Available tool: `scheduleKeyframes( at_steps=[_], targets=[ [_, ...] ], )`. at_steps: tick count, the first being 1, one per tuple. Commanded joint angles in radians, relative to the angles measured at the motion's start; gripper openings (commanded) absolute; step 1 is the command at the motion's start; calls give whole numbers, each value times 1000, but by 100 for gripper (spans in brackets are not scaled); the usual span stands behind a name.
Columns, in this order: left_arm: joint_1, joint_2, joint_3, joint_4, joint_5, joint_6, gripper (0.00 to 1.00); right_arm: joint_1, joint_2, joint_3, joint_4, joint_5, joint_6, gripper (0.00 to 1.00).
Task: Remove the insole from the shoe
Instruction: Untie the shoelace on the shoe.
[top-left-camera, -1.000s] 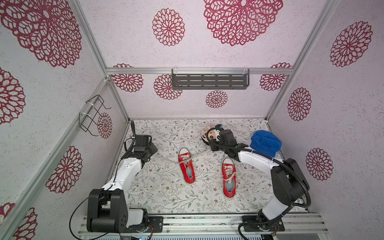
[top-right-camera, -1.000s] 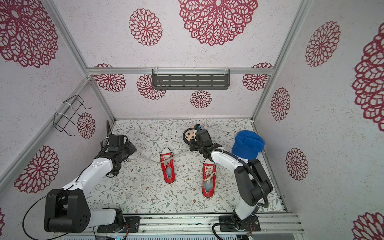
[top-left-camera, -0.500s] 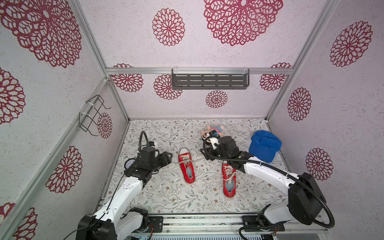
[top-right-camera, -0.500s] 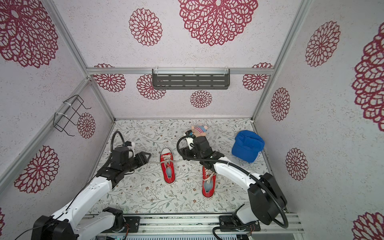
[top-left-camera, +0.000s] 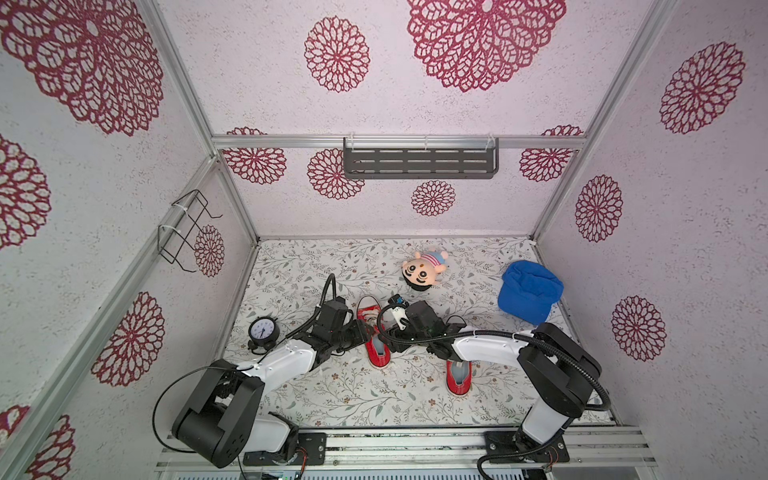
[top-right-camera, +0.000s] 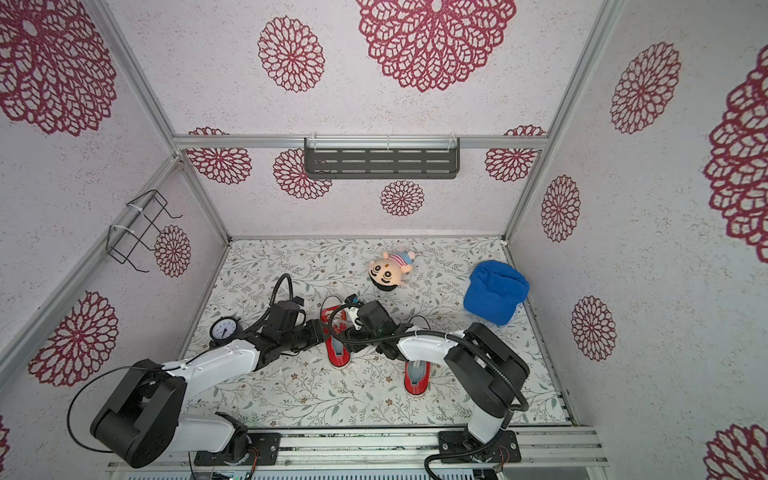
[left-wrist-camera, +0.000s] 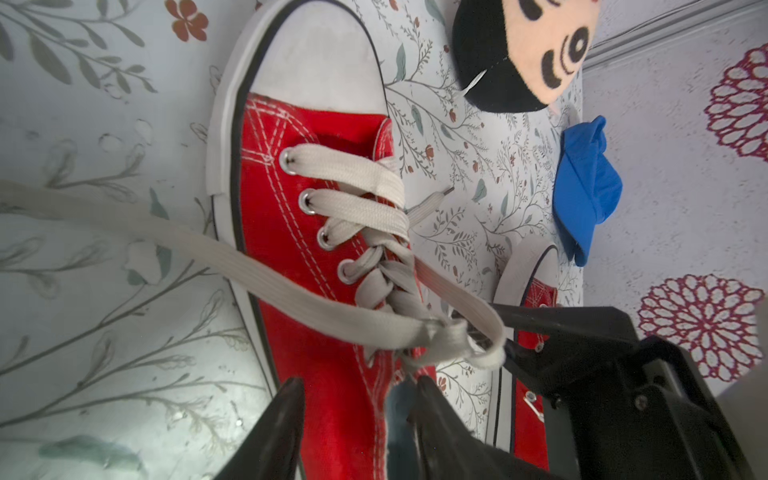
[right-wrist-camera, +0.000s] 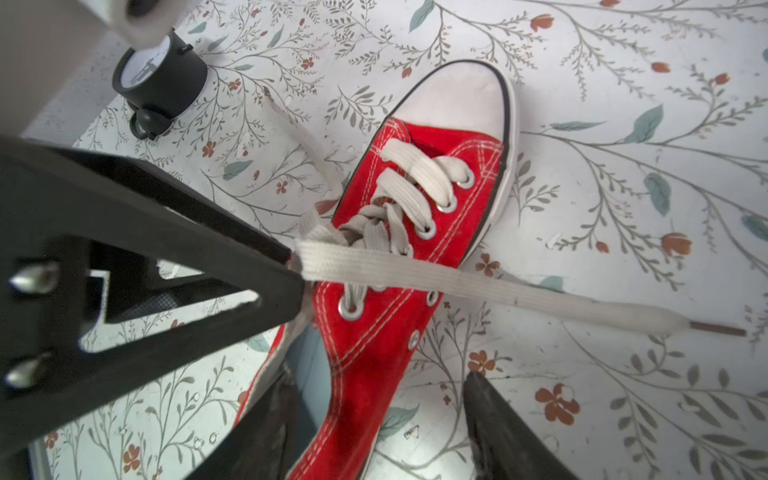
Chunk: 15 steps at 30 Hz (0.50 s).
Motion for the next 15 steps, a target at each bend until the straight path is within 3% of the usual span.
scheduleKeyframes(
  at_steps=[1,4,9,15],
  targets=[
    [-9,21,25,50,14,4,44,8,4,34,54,15,26,65],
    [-10,30,27,52,6,10,33,12,22,45,59,10,26,65],
    [-11,25,31,43,-10,22,3,21,62,84,60,25,20,65],
    [-16,-10,29,7,-38,36,0,26,120,153,-7,87,-4,57]
  ],
)
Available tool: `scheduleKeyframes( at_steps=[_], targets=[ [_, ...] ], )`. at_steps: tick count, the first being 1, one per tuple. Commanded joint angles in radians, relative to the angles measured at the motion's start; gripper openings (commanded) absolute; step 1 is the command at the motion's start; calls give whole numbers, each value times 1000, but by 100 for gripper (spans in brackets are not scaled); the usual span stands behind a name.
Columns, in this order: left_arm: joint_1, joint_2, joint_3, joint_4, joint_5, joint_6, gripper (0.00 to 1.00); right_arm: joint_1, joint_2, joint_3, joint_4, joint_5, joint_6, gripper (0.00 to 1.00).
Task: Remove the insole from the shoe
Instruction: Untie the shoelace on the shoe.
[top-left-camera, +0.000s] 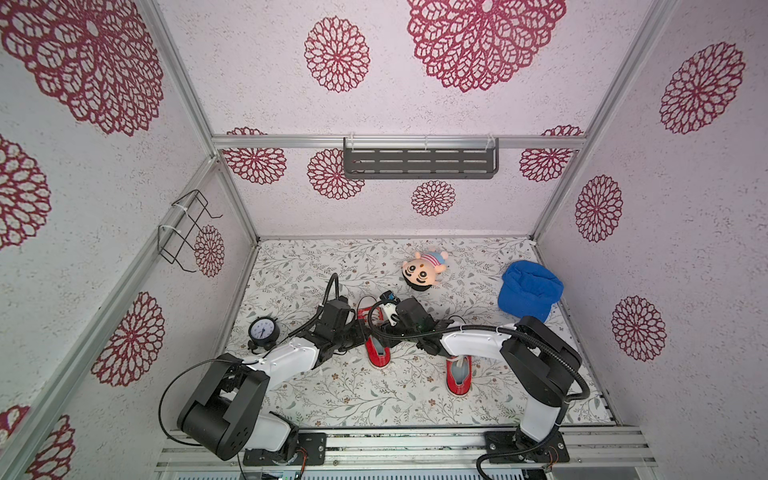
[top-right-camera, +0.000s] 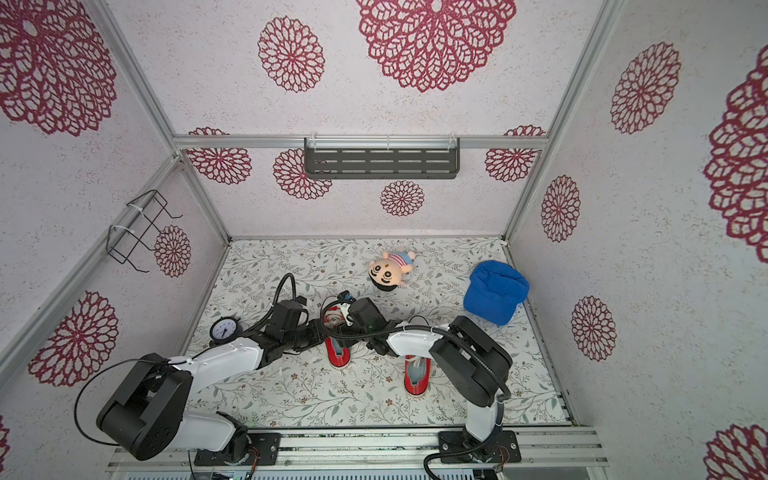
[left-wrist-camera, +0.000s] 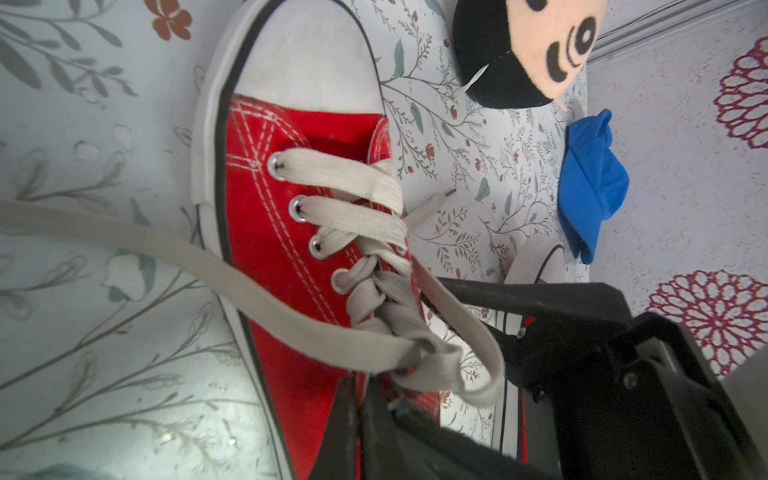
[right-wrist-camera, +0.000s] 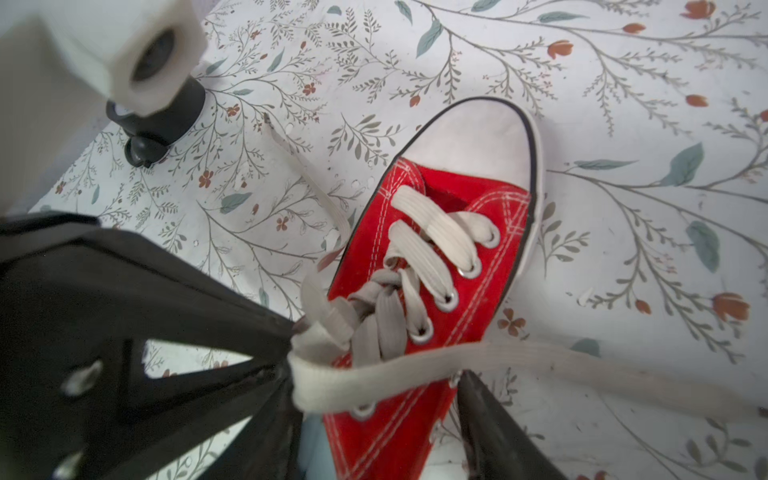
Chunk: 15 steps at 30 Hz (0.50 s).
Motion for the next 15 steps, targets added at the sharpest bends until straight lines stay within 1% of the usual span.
scheduleKeyframes(
  at_steps=[1,3,7,10,15],
  targets=[
    [-7,-40,21,-17,-45,24,0,6,5,45,-54,87,-16,53],
    [-7,-61,20,-65,-88,30,0,4,-8,39,-97,154,-15,45],
    [-3,-98,17,-189,-211,39,0,-10,-59,7,-187,329,23,24],
    [1,-111,3,-235,-269,32,0,-30,-90,-10,-256,424,62,20],
    [19,-111,-24,-246,-303,-5,0,-64,-98,-23,-348,478,138,20]
  ],
)
